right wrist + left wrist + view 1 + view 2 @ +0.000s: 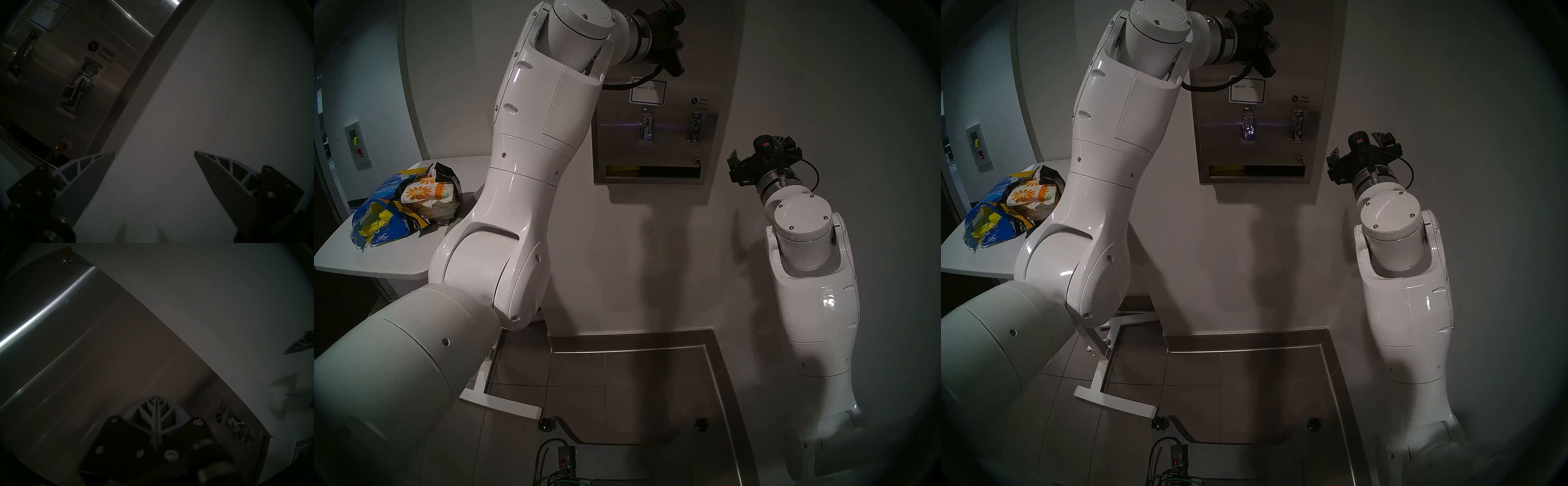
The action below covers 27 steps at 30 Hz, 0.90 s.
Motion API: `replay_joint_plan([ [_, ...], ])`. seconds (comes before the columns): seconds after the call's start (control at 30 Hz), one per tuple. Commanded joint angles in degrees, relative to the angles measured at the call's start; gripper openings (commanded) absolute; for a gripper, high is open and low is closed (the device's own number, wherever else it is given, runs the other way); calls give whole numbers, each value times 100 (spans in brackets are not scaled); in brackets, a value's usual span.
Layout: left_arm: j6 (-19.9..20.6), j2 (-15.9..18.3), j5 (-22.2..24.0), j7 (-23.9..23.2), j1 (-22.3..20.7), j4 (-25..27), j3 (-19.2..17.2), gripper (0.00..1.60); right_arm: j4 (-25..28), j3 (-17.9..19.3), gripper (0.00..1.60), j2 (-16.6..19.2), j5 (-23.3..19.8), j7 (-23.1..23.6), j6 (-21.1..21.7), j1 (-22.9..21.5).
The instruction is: Open the dispenser door, put the pads inside, close the door
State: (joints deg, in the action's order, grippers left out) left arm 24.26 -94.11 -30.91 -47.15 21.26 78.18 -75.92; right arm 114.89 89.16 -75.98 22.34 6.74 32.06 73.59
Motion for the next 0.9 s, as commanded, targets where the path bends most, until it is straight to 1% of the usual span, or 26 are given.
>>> replay_joint_plan([
  [0.0,-64,-185,142,195,-285,278,-222,0,178,8,160,0,8,-35,-66,-185],
  [0.17,-47,-199,134,328,-244,437,-315,0,178,8,160,-1,8,-36,-67,-185],
  [0.33,-86,-81,2,462,-219,622,-318,0,178,8,160,-1,8,-36,-67,-185],
  [0.47,-70,92,-170,501,-155,824,-300,0,179,8,160,-1,9,-36,-67,-186],
  [0.57,-47,283,-346,520,-80,1002,-294,0,178,8,160,-1,9,-36,-67,-185],
  [0.77,62,620,-573,537,50,1378,-534,0,177,8,160,0,8,-33,-65,-184],
  [0.8,73,678,-613,545,36,1379,-582,0,176,8,160,0,8,-33,-64,-183],
  [0.87,133,815,-682,491,129,1600,-654,0,176,9,160,0,8,-32,-64,-183],
])
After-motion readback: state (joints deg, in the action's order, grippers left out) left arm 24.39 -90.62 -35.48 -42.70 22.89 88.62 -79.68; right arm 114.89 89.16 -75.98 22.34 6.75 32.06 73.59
